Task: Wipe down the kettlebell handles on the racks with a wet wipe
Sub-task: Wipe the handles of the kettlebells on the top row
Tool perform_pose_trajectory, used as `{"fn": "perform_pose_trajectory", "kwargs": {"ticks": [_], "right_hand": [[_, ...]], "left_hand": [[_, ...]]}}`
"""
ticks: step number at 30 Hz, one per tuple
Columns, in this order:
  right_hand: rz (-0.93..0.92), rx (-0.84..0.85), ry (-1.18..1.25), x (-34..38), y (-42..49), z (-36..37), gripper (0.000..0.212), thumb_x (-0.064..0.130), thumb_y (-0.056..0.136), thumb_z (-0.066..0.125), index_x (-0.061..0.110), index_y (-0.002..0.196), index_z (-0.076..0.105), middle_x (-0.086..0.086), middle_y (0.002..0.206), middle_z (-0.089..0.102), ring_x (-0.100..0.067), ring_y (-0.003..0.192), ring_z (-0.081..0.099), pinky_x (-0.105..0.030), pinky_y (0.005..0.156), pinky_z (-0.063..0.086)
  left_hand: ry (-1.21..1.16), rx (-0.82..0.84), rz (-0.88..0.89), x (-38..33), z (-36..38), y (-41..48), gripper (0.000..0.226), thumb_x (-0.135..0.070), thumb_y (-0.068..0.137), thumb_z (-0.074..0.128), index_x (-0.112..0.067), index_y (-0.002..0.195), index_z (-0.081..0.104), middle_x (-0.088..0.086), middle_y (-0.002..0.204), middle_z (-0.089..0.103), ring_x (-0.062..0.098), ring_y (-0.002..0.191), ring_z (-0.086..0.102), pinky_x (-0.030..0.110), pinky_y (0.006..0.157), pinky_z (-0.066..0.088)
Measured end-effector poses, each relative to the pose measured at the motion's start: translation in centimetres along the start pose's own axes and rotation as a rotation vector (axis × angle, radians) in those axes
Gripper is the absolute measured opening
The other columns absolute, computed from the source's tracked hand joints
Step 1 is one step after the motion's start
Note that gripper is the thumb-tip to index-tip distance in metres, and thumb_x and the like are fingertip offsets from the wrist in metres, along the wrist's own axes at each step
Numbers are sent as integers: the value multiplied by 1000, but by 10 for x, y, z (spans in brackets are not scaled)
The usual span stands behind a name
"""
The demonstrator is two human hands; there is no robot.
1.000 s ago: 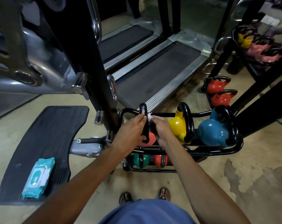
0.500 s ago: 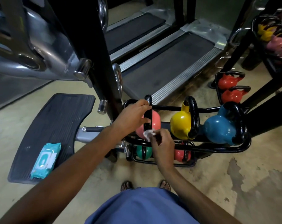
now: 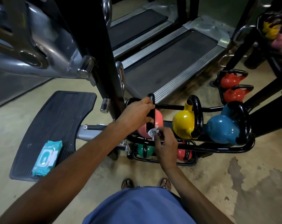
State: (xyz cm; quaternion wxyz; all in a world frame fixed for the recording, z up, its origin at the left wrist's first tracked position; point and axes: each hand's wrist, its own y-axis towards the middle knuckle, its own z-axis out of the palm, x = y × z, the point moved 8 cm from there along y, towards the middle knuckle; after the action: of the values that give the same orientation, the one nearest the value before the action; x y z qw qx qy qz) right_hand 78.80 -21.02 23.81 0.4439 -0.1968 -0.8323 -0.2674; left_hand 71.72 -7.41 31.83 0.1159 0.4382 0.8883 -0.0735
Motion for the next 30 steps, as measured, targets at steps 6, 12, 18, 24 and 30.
{"fn": "perform_pose_trajectory", "kwargs": {"ticks": [6, 12, 18, 24, 30], "right_hand": [[399, 164, 433, -25, 33, 16, 9, 3, 96, 62, 6, 89, 68, -9, 81, 67, -14, 77, 61, -25, 70, 49], [809, 142, 636, -23, 74, 36, 34, -8, 91, 50, 13, 65, 55, -5, 51, 52, -19, 48, 45, -28, 51, 35], [1045, 186, 856, -16, 82, 50, 31, 2, 103, 41, 6, 79, 61, -2, 51, 61, -10, 40, 58, -21, 40, 47], [1007, 146, 807, -1, 103, 59, 34, 9, 106, 39, -11, 93, 64, -19, 66, 70, -28, 54, 70, -28, 49, 58], [988, 211, 776, 5, 91, 59, 30, 8, 102, 45, -2, 84, 67, -9, 59, 71, -14, 46, 66, -19, 43, 50]], "left_hand": [[12, 11, -7, -2, -1, -1, 68, -37, 81, 80, -16, 141, 54, -2, 139, 48, 22, 116, 59, 36, 91, 51], [4, 5, -3, -3, 0, -4, 66, -33, 84, 78, -16, 143, 53, -2, 141, 46, 21, 119, 58, 37, 94, 49], [-49, -31, -27, 0, 5, -8, 60, -30, 85, 76, -16, 140, 55, -5, 142, 47, 21, 120, 56, 43, 93, 53], [104, -119, 29, -9, 25, -34, 63, -28, 89, 71, -11, 145, 49, 7, 150, 49, 22, 133, 50, 38, 112, 43], [107, -217, 46, -18, 32, -52, 72, -25, 82, 79, -7, 145, 49, 12, 151, 48, 23, 134, 51, 35, 117, 36]]}}
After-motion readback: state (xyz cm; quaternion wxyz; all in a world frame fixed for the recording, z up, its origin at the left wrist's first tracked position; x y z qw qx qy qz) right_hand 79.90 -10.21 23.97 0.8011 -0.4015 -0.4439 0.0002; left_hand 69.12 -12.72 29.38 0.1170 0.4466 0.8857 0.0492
